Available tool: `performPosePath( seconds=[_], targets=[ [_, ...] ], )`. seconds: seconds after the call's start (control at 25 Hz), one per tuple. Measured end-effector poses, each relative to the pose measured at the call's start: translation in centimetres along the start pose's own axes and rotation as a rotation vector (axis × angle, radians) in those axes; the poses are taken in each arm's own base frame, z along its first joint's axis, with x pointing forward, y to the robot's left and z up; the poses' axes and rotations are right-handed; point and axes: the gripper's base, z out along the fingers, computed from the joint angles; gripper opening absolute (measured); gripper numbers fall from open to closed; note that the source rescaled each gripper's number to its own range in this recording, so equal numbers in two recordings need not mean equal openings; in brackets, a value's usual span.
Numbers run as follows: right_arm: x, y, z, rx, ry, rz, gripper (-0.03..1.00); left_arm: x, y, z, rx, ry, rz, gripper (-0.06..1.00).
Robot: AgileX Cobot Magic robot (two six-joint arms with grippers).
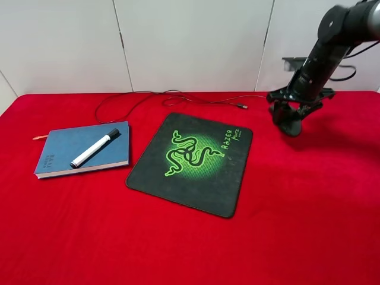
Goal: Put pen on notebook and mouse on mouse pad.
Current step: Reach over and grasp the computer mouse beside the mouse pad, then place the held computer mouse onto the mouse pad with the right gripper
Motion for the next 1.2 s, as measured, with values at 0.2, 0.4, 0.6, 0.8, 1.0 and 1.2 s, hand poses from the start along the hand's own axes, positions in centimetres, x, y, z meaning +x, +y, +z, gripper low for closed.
performPosePath(
  seconds=[0.2, 0.4, 0.6, 0.8, 1.0, 1.2],
  targets=[
    [0.4, 1.3, -1.6, -0.015, 0.024, 0.003, 0.01, 0.0, 0.0, 0.0, 0.000, 0.000, 0.000, 1.00],
    [0.8, 5.1, -1.5, -0.033, 0.073, -0.057, 0.01, 0.0, 0.0, 0.0, 0.000, 0.000, 0.000, 1.00],
    [1.5, 10.1, -1.1, -0.049, 0.096, -0.135, 0.01, 0.0, 0.0, 0.0, 0.000, 0.000, 0.000, 1.00],
    [2.4, 15.0, -0.7, -0.066, 0.082, -0.208, 0.01, 0.0, 0.0, 0.0, 0.000, 0.000, 0.000, 1.00],
    [3.0, 18.7, -0.6, -0.088, 0.030, -0.256, 0.01, 0.0, 0.0, 0.0, 0.000, 0.000, 0.000, 1.00],
    [3.8, 21.3, 0.2, -0.102, 0.015, -0.291, 0.01, 0.0, 0.0, 0.0, 0.000, 0.000, 0.000, 1.00]
  ],
)
